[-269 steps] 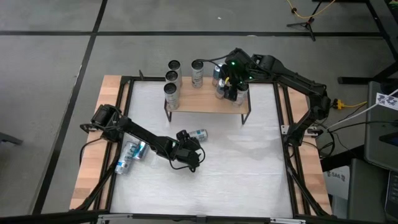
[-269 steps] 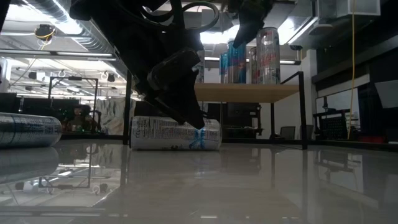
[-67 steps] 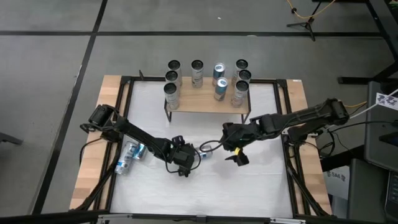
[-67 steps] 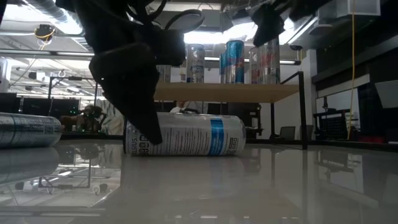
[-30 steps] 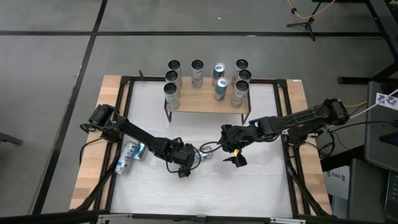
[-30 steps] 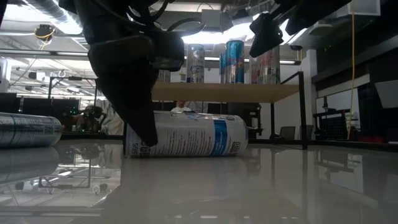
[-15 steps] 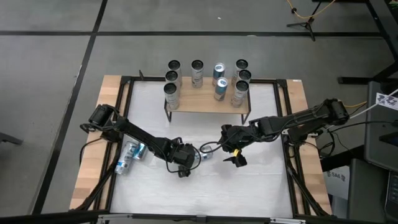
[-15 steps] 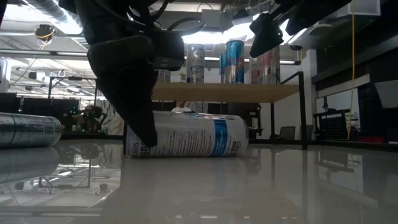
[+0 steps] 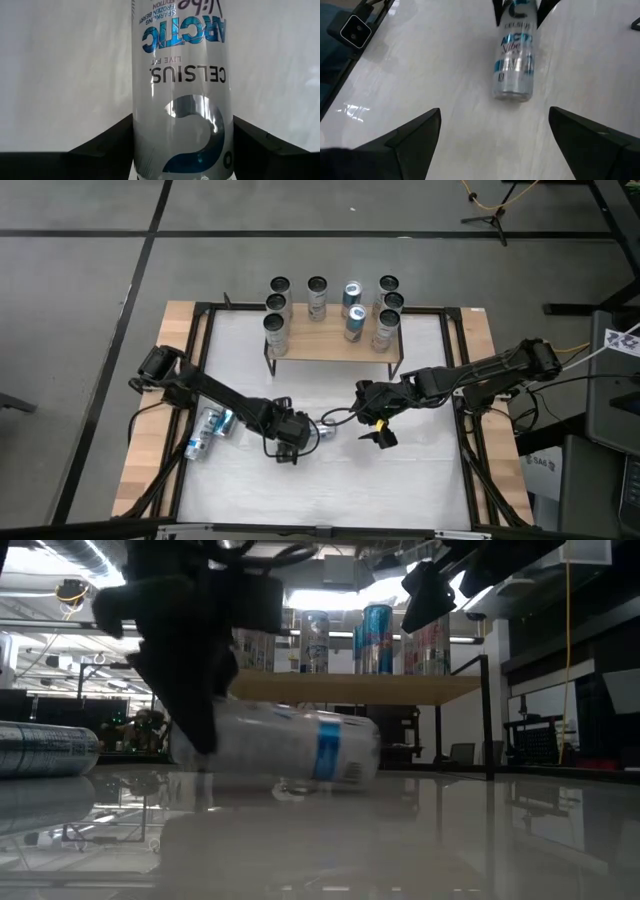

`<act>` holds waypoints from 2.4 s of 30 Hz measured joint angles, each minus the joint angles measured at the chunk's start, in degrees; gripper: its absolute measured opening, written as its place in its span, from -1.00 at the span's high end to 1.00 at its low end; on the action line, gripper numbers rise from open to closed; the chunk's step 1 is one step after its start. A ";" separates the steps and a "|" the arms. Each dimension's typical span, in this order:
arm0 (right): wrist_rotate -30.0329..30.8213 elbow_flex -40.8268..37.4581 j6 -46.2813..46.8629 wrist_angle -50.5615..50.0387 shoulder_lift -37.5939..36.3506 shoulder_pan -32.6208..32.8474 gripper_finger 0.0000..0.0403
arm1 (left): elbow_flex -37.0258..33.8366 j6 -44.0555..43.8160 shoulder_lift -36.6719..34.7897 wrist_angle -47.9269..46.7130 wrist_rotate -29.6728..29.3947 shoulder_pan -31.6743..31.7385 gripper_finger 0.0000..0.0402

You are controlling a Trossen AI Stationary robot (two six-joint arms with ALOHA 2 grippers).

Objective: Sort soda cans
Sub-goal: Put the right white blue soda can on the shelf and align with other white blue soda cans

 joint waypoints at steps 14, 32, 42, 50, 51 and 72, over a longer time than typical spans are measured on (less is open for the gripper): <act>0.04 0.00 -0.15 3.77 0.00 0.01 -0.81 | 19.19 8.88 -0.13 -32.78 -6.03 -0.02 -0.21; 6.27 0.00 18.01 16.77 0.00 -0.60 -0.81 | 22.26 21.39 -0.20 -35.19 -25.61 -3.01 -0.21; 4.57 0.02 31.71 16.95 0.02 -7.08 -0.81 | 22.26 36.23 -0.20 -25.12 -35.93 -4.83 -0.21; -12.46 0.07 35.18 19.96 0.02 -10.68 -0.81 | 22.26 42.00 -0.20 -20.37 -37.08 -4.83 -0.21; -12.71 0.07 35.89 19.82 0.02 -10.68 -0.81 | 22.26 42.50 -0.20 -19.44 -37.09 -4.83 -0.21; -19.33 0.07 41.88 15.22 0.02 -10.52 -0.81 | 22.26 47.87 -0.20 -12.68 -39.94 -4.79 -0.21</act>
